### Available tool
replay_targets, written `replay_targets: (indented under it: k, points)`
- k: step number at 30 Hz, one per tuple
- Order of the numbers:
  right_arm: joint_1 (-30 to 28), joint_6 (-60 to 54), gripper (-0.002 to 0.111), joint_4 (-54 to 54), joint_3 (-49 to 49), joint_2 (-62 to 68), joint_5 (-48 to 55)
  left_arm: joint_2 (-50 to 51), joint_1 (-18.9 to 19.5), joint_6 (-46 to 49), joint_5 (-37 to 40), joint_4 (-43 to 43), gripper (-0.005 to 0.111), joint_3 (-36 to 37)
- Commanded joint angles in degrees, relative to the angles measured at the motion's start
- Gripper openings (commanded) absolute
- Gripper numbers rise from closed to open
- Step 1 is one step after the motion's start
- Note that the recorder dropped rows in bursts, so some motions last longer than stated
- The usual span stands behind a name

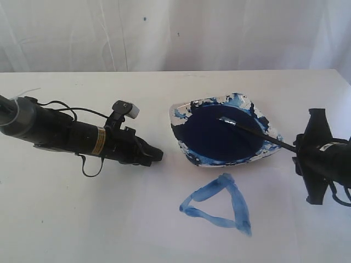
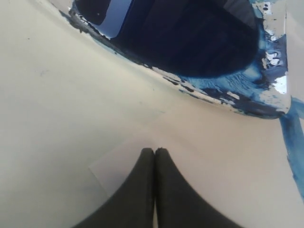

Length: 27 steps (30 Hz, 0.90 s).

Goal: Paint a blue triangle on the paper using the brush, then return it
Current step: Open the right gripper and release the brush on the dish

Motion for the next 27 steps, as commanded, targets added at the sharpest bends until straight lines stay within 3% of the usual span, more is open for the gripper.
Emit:
replay_targets:
  k: [1,6,12,18,20,23,27]
  points:
    - [-0.12,-0.55,0.042,-0.81,0.27,-0.07,-2.48,-0.12,-0.2,0.07,2.45,0.85,0.0,-0.05]
    - [-0.12,-0.55,0.051,-4.47,0.27,-0.07,-7.93,-0.12,-0.2,0.07,2.45,0.85,0.0,-0.05]
    - [-0.12,-0.3,0.052,-13.55,0.27,-3.2,-7.86,-0.12,-0.2,0.07,2.45,0.85,0.0,-0.05]
    - [-0.12,-0.64,0.052,-17.55,0.27,-10.23,2.93,-0.12,-0.2,0.07,2.45,0.85,0.0,-0.05]
    - [-0.12,-2.58,0.052,-23.08,0.27,-14.49,9.58,-0.12,-0.2,0.07,2.45,0.85,0.0,-0.05]
    - [0.01,-6.95,0.051,-39.52,0.27,-25.38,15.2,-0.12,-0.2,0.07,2.45,0.85,0.0,-0.05]
    - [0.01,-7.08,0.046,-50.23,0.27,-40.35,21.28,-0.12,-0.2,0.07,2.45,0.85,0.0,-0.05]
